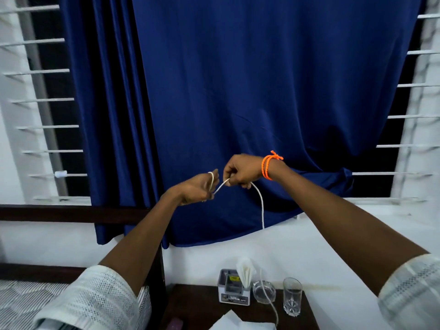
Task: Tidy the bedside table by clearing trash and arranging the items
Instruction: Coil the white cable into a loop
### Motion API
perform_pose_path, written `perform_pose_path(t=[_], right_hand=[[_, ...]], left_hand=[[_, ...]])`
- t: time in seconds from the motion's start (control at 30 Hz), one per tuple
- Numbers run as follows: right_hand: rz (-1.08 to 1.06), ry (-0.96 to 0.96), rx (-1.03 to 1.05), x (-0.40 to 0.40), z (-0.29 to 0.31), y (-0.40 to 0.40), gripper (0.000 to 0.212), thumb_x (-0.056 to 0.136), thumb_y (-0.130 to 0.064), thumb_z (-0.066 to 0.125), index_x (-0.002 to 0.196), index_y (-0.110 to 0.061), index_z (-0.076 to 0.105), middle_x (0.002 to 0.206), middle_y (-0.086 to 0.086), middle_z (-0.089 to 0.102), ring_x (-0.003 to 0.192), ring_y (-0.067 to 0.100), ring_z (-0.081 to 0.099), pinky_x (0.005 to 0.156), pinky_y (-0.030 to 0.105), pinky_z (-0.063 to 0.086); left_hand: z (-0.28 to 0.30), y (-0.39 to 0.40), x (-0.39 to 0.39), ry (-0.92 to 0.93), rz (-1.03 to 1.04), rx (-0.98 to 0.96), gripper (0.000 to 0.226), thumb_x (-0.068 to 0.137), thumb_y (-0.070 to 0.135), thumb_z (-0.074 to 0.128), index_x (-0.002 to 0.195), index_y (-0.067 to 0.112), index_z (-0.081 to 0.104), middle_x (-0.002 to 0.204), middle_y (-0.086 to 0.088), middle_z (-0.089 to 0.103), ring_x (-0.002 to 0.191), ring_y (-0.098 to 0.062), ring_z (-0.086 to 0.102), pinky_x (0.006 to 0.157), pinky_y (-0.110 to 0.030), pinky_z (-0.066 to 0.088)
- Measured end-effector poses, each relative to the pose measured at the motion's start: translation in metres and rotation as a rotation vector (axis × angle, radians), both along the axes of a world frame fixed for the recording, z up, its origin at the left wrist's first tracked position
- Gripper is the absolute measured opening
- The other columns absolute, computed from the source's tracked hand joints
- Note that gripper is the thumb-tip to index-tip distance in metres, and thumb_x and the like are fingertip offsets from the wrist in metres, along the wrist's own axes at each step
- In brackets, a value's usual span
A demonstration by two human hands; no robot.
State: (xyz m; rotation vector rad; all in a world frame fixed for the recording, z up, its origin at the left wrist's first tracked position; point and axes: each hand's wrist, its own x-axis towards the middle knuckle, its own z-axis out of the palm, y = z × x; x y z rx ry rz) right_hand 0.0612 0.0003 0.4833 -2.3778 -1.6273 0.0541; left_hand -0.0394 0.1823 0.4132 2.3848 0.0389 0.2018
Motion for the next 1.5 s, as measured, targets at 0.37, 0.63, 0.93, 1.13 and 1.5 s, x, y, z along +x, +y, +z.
perform_pose_path(t=[0.37, 0.63, 0.93, 1.13, 1.5], right_hand=[[0.122, -0.221, 0.139, 0.007, 0.020, -0.002, 0.013, 0.093, -0.017, 0.069, 0.104, -0.019, 0.076, 0.099, -0.010, 0.068, 0.083, -0.001, 0.060, 0.071, 0.010, 0.043], [0.255, 0.213, 0.363, 0.017, 0.004, -0.002, 0.014, 0.094, -0.012, 0.068, 0.106, -0.006, 0.074, 0.100, 0.011, 0.075, 0.086, 0.010, 0.068, 0.079, 0.022, 0.055], [0.265, 0.804, 0.488, -0.002, -0.036, 0.011, 0.021, 0.099, -0.006, 0.054, 0.109, -0.013, 0.070, 0.100, 0.018, 0.067, 0.085, 0.032, 0.064, 0.085, 0.052, 0.056], [0.138, 1.017, 0.450, -0.005, -0.052, 0.020, 0.012, 0.102, -0.012, 0.054, 0.105, -0.002, 0.061, 0.081, 0.016, 0.060, 0.061, 0.022, 0.063, 0.081, 0.056, 0.059], [0.063, 0.697, 0.358, -0.003, -0.053, 0.008, 0.023, 0.093, -0.009, 0.065, 0.109, 0.007, 0.066, 0.071, 0.007, 0.059, 0.052, 0.013, 0.052, 0.062, 0.035, 0.061]], left_hand=[[-0.006, -0.018, -0.002, 0.183, -0.239, -0.423, 0.057, 0.089, -0.011, 0.065, 0.136, 0.012, 0.044, 0.135, -0.013, 0.057, 0.129, -0.026, 0.056, 0.110, -0.039, 0.048], [0.014, -0.031, -0.023, 0.176, -0.637, -0.820, 0.066, 0.091, -0.026, 0.042, 0.152, -0.004, 0.037, 0.157, -0.023, 0.043, 0.148, -0.029, 0.042, 0.121, -0.035, 0.036], [0.028, -0.035, -0.025, -0.127, -0.702, -1.071, 0.071, 0.084, -0.020, 0.061, 0.150, -0.003, 0.042, 0.157, -0.023, 0.044, 0.145, -0.027, 0.045, 0.117, -0.030, 0.041], [0.026, -0.034, -0.016, -0.398, -0.477, -1.147, 0.060, 0.094, -0.019, 0.048, 0.151, -0.005, 0.037, 0.151, -0.020, 0.052, 0.141, -0.025, 0.051, 0.112, -0.028, 0.046], [0.019, -0.017, -0.002, -0.494, -0.035, -0.719, 0.074, 0.094, -0.014, 0.060, 0.158, 0.004, 0.026, 0.154, -0.013, 0.050, 0.139, -0.018, 0.053, 0.104, -0.023, 0.051]])
